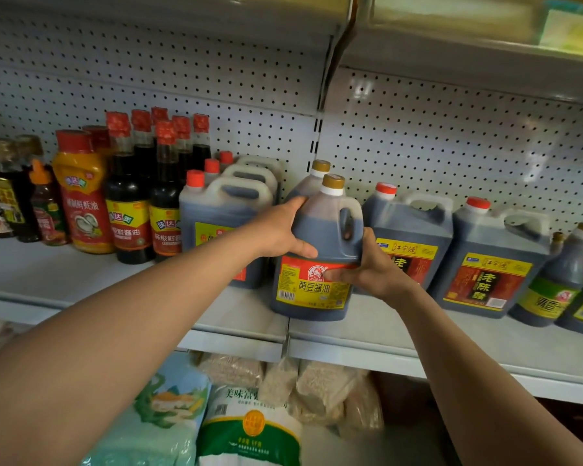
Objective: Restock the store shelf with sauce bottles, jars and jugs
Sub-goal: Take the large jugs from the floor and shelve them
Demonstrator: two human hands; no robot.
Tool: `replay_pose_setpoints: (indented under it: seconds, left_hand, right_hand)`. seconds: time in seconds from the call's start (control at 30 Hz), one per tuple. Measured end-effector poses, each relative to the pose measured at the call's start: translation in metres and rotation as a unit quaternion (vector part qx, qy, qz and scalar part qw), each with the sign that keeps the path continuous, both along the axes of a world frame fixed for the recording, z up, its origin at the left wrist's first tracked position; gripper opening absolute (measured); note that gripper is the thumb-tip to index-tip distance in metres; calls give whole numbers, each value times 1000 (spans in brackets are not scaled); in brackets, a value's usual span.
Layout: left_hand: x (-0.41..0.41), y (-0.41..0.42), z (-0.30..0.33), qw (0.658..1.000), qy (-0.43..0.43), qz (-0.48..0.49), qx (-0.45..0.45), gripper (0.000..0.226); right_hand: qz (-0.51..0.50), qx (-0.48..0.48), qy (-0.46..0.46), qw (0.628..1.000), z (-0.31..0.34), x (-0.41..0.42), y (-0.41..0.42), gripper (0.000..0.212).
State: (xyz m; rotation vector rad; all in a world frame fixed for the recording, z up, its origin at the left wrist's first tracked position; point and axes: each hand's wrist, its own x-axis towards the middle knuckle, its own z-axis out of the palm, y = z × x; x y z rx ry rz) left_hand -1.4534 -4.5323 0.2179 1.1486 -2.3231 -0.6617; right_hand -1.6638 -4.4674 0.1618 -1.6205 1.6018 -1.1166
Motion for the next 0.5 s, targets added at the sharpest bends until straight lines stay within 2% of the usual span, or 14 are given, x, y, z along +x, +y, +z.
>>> replay_pose_setpoints:
  seconds: [0.23,0.4,0.5]
  left_hand:
    - [0,3,2,1000,-12,4,-7,106]
    - [2,10,7,1000,-26,8,-11,106]
    - [3,13,8,999,-31,13,-10,106]
  right_hand:
    - [4,4,18,1000,3,3,3,79]
    - [-56,17,111,992,19,13,9,82]
    - [-63,22,82,994,19,15,7,83]
